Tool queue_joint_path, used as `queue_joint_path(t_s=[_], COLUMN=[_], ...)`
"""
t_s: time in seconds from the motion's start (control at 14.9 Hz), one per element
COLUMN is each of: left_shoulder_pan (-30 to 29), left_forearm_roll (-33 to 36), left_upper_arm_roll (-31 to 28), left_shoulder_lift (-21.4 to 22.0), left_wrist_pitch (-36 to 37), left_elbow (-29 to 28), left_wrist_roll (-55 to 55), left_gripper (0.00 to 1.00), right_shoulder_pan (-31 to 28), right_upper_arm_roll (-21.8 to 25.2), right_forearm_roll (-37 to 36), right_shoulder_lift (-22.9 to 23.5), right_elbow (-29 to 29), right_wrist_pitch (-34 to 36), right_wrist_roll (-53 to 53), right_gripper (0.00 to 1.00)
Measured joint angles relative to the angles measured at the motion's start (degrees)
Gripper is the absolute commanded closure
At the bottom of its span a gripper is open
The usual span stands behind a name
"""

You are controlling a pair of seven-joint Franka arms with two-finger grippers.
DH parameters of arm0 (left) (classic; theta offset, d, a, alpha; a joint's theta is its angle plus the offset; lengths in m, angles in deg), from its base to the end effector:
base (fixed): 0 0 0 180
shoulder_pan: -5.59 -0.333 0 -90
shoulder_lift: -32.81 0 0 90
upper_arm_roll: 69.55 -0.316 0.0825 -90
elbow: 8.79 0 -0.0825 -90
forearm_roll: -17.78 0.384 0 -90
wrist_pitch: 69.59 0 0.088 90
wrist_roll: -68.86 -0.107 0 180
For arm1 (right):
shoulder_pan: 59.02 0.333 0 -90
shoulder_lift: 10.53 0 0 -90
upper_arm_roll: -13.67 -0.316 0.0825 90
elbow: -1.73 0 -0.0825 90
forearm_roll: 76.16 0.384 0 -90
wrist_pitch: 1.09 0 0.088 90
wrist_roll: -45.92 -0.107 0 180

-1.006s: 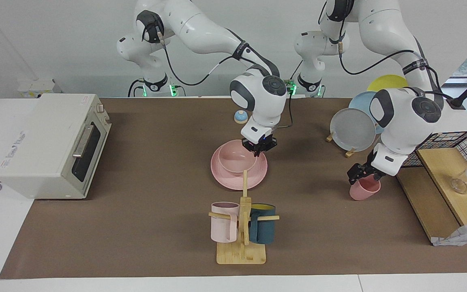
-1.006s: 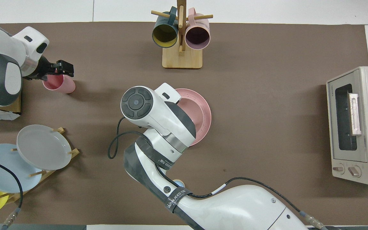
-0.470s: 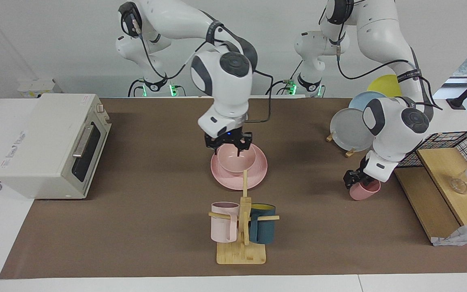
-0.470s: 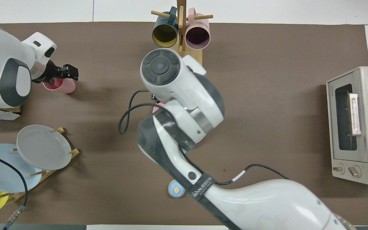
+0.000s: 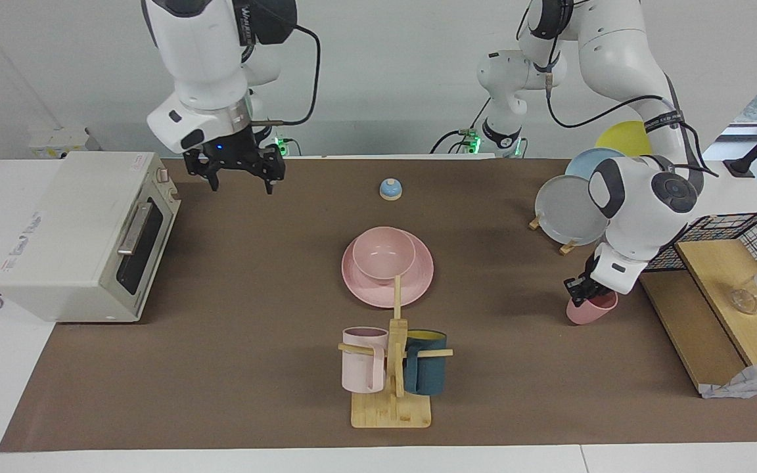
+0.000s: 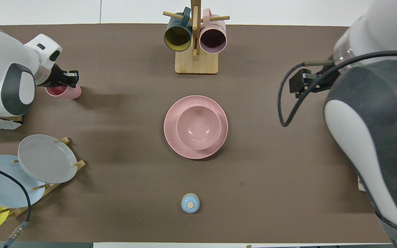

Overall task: Organize tableware
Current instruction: 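Lower the bowl onto the plate and open the right gripper, then lift the pink cup with the left gripper while the right gripper withdraws, then carry the pink cup with the left gripper over the bowl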

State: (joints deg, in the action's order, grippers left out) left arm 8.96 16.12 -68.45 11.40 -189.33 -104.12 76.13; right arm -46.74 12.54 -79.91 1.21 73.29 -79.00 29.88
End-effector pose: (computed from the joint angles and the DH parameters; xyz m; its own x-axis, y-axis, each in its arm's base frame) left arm 0.6637 -0.0520 0.3958 0.9968 0.0649 0.0475 0.0631 -0.9972 0.0392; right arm 0.5803 0.1286 0.6378 0.9955 -0.0597 -0.0730 -0.0535 -0.9950 0.0844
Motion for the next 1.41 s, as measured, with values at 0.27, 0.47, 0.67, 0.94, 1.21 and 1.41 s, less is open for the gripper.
queue_joint_path(t_s=[0.27, 0.47, 0.67, 0.94, 1.21, 1.41], left_shoulder_pan=[3.0, 8.7, 17.8, 28.2, 34.0, 35.9], left_forearm_roll=[-0.2, -0.5, -2.2, -3.2, -3.2, -3.1], left_upper_arm_roll=[0.7, 1.1, 1.3, 1.5, 1.4, 1.3], left_shoulder_lift=[1.3, 2.0, 1.9, 1.5, -1.9, -4.0], left_wrist_pitch=[18.5, 28.0, 30.0, 28.7, 22.5, 15.7], left_elbow=[11.9, 18.3, 22.0, 24.0, 22.9, 18.9], left_wrist_roll=[2.8, 12.9, 27.6, 42.1, 49.4, 52.8], left_gripper=[1.0, 1.0, 1.0, 1.0, 1.0, 1.0], right_shoulder_pan=[-3.4, -3.7, -3.7, -3.9, -4.8, -5.0], right_upper_arm_roll=[2.1, 3.2, 4.5, 4.6, 4.7, 4.7], right_forearm_roll=[0.0, 0.1, 0.1, 0.0, 0.1, 0.1], right_shoulder_lift=[-6.4, -8.7, -10.0, -10.1, -10.1, -10.1], right_elbow=[8.8, 13.3, 15.9, 16.6, 17.0, 17.0], right_wrist_pitch=[-0.3, -3.6, -5.2, -5.5, -5.8, -6.1], right_wrist_roll=[8.7, 14.7, 15.6, 15.6, 15.6, 15.6], right_gripper=[0.0, 0.0, 0.0, 0.0, 0.0, 0.0])
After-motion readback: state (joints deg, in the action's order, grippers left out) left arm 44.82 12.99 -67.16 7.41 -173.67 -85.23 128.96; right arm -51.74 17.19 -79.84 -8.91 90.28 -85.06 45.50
